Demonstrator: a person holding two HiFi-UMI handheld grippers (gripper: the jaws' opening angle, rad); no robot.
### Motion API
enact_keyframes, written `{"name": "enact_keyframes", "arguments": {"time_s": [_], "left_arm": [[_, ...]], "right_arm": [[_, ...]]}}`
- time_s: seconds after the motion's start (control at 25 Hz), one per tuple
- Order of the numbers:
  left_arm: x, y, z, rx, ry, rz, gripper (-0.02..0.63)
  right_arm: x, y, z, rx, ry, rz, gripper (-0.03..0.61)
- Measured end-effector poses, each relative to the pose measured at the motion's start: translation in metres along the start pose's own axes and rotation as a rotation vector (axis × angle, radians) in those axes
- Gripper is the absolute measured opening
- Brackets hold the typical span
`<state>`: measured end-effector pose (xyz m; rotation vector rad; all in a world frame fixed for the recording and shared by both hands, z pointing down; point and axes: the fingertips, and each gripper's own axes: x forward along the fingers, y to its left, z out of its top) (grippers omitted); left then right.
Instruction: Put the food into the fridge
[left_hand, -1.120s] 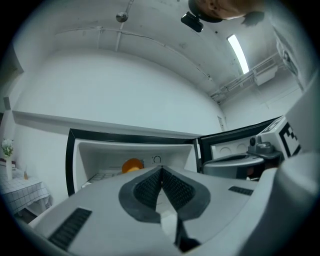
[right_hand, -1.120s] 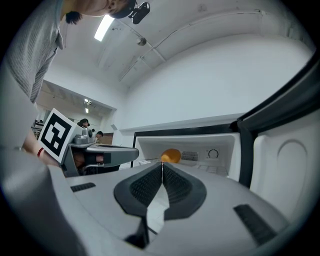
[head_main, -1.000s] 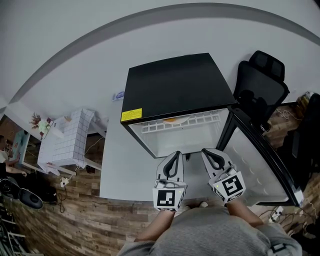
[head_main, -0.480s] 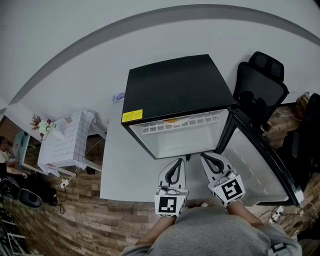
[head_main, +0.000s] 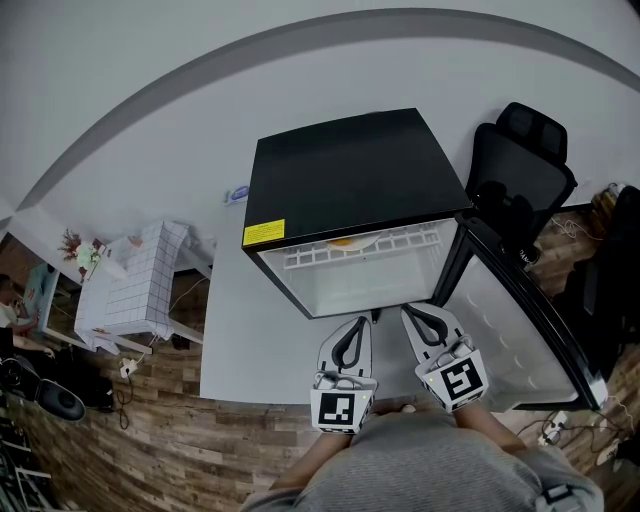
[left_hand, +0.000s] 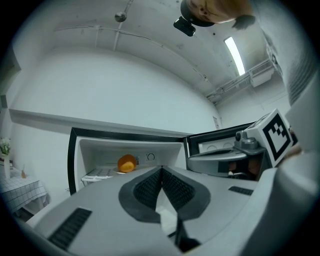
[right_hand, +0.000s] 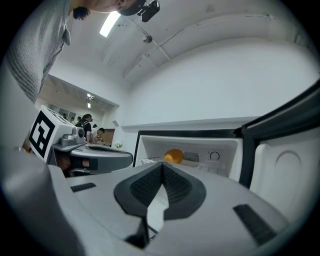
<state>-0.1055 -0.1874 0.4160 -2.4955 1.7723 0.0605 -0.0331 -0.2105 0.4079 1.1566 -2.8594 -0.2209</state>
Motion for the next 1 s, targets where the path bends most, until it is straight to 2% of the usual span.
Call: {"name": "enact_keyframes", "arguments": {"time_s": [0.12, 0.68, 1.0], "left_arm": [[-0.0002, 0.0008, -0.0026, 0.006, 0.012, -0.002, 0.011], [-0.0026, 0.0038, -0.0073, 0.006, 0.030, -0.007, 0.011], [-0.0033, 0.0024, -0.0029, -0.002, 0.006, -0.010, 0.011]], "right_arm": [[-0.0002, 0.0060, -0.0011, -0.012, -0.006, 0.026, 0.012], [0.0011, 0.0114, 0.0024, -0.005, -0.017, 0.040, 0.012], [0.0008, 0.0064, 0.0050, -0.009, 0.004, 0.001, 0.012]]}}
